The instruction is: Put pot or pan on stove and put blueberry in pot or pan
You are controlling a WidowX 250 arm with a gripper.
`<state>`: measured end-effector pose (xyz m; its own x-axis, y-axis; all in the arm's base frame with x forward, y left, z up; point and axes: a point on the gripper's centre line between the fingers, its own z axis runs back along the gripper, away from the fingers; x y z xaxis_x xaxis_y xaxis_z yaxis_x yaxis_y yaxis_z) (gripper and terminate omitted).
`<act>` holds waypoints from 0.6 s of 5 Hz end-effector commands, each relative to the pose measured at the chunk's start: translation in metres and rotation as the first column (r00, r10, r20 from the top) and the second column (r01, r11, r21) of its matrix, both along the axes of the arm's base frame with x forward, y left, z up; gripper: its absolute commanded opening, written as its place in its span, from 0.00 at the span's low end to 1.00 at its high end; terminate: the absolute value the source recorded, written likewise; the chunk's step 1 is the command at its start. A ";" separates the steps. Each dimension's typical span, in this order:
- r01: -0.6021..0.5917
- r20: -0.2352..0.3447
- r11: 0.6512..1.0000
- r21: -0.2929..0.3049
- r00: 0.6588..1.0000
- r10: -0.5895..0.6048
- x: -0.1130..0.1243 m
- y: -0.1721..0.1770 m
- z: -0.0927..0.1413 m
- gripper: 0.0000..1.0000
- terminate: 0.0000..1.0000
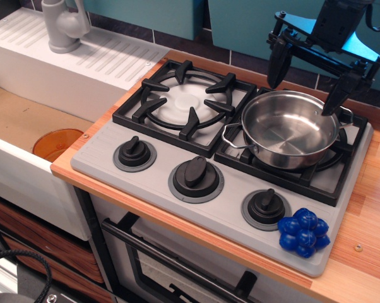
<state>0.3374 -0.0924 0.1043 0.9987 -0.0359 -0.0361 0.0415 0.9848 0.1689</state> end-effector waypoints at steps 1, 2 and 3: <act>-0.096 0.077 0.995 0.037 0.993 0.093 -0.033 -0.022 0.053 1.00 0.00; -0.122 0.124 0.988 0.091 0.986 0.111 -0.047 -0.024 0.045 1.00 0.00; -0.123 0.137 0.990 0.075 0.984 0.112 -0.060 -0.021 0.032 1.00 0.00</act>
